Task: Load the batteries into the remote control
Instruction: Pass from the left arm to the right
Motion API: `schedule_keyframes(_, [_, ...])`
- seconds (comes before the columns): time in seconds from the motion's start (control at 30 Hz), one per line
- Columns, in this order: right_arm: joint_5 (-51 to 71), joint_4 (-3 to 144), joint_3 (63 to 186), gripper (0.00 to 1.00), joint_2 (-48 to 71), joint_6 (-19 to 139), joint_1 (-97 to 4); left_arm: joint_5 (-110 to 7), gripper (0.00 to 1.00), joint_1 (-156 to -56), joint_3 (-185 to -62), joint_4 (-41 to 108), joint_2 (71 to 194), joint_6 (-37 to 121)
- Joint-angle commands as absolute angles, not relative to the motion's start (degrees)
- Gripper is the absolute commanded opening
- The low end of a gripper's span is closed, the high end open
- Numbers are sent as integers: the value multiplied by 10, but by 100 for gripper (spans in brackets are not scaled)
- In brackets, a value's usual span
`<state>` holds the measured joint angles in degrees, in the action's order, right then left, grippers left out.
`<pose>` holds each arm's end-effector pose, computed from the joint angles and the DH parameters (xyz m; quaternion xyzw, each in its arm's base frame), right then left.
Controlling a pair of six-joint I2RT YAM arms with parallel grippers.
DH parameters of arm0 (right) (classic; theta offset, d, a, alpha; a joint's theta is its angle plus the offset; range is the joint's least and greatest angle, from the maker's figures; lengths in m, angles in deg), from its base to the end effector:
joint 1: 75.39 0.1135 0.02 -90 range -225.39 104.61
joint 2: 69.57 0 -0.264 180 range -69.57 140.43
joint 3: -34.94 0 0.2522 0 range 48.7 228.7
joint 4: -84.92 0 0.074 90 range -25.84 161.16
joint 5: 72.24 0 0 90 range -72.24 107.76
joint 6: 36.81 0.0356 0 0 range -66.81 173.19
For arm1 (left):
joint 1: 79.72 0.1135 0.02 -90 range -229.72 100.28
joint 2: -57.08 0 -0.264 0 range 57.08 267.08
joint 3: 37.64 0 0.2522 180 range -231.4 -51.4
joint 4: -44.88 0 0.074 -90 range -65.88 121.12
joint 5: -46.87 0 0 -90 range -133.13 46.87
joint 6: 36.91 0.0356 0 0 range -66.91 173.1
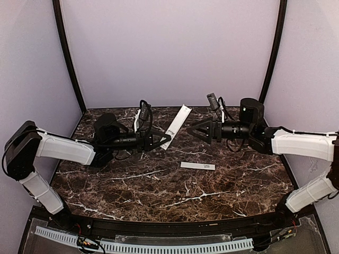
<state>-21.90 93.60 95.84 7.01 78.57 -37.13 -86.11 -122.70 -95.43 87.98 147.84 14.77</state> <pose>0.2232 0.2050 0.2898 -0.3024 0.6749 0.5445 0.3957 0.2275 -0.2452 0.2578 0.3049 0.5854 -0.6432 0.3881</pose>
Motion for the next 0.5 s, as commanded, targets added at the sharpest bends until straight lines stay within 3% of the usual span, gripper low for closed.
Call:
schedule_keyframes(0.0, [-268,1070,970,93,98,884,-374,-856,0,-1228,-942,956,1489,128])
schedule_keyframes(0.33, [-293,1164,994,78,155,946,-374,-850,0,-1239,-948,962,1512,122])
schedule_keyframes(0.47, [-296,1179,999,59,166,953,-374,-852,0,-1242,-952,968,1523,115])
